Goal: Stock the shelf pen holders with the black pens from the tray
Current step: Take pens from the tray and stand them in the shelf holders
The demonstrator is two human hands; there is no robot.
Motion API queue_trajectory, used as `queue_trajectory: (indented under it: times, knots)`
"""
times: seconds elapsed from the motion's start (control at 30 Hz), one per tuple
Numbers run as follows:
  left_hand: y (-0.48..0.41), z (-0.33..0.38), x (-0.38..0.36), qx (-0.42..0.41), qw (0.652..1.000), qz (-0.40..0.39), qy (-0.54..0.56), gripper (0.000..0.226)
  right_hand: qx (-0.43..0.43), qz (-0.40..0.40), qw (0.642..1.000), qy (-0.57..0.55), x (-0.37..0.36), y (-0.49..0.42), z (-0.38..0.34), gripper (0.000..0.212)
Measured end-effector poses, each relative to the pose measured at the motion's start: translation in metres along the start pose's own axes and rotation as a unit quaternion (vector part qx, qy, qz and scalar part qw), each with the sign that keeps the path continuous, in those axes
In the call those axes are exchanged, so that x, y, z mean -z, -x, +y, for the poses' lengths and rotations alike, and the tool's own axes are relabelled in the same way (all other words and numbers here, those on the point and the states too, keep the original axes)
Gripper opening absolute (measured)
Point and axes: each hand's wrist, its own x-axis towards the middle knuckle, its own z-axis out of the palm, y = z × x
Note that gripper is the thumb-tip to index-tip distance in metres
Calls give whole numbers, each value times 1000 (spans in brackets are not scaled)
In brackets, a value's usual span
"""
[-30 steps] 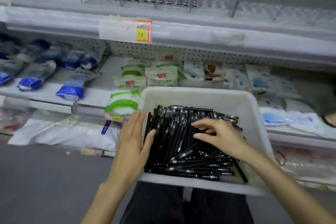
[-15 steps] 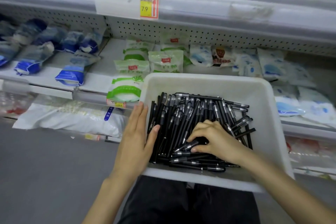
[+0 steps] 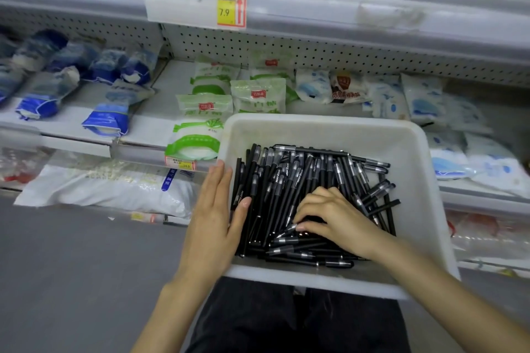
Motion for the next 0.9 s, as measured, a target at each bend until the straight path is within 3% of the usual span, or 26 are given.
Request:
queue_trajectory:
  times: [0.13, 0.3, 0.43, 0.63, 0.77, 0.9]
  knots:
    - [-3, 1, 4, 10, 1000, -6, 14, 62, -38, 55, 989, -135, 16, 1, -14, 7]
    - [-14, 26, 24, -22, 997, 10, 66, 59, -31, 151, 952, -264, 60, 2, -42, 29]
    - [-39, 64, 51, -110, 988, 70, 86, 58, 13, 191, 938, -289, 117, 7, -72, 40]
    - [-82, 120, 98, -202, 956, 173, 123, 53, 88, 295, 876, -371, 216, 18, -116, 28]
    - [-120, 147, 113, -247, 949, 175, 90, 54, 103, 387, 844, -357, 267, 7, -126, 18]
    - [-153, 165, 117, -252, 955, 155, 36, 65, 107, 417, 836, -340, 305, -12, -132, 13]
